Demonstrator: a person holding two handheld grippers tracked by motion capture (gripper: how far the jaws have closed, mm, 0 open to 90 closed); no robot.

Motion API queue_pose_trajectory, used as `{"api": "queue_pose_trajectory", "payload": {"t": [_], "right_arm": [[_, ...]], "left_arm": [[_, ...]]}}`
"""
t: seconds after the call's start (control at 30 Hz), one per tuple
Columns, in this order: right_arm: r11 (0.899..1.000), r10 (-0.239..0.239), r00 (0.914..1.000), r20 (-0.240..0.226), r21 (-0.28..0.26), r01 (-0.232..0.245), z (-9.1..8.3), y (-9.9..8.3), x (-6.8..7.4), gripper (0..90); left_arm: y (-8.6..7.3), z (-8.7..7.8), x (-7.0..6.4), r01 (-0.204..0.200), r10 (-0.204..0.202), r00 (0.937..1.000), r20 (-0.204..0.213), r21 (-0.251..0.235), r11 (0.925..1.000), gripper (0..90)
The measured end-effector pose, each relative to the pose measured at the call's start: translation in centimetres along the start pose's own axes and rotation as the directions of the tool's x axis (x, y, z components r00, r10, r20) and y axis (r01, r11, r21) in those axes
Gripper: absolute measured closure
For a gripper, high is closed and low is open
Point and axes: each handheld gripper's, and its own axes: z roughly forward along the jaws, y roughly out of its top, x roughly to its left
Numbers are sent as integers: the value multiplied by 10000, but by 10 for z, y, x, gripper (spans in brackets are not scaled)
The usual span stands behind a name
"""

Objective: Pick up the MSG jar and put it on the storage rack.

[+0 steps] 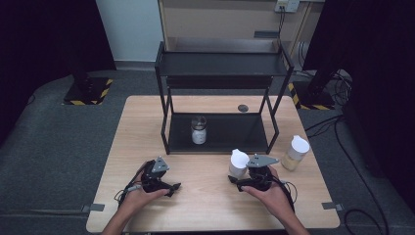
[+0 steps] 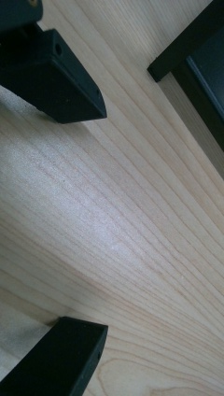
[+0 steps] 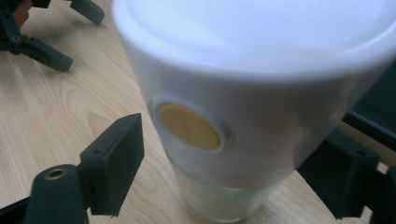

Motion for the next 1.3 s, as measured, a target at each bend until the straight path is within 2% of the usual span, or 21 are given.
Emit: {"api": "queue_pose_trajectory", "payload": {"t": [0.13, 0.43, 0.77, 1.03, 1.3], "right_arm": [[10000, 6, 9997, 243, -73, -4, 1, -1, 2, 304], [9994, -220, 9987, 454, -254, 232, 2, -5, 7, 315], [9993, -231, 9983, 540, -294, 247, 1, -6, 11, 316], [9986, -7, 9990, 456, -522, 31, -1, -7, 9, 316], [9981, 38, 9980, 629, -622, 2, -10, -2, 10, 316]], "left_arm": [[0, 0, 0, -1, 1, 10000, 2, 2, 10000, 0], [0, 0, 0, 0, 0, 10000, 0, -1, 10000, 0], [0, 0, 0, -1, 1, 10000, -1, 0, 10000, 0], [1, 1, 1, -14, 14, 10000, 5, 8, 10000, 0], [1, 1, 1, -5, 5, 10000, 10, -6, 10000, 0]]}}
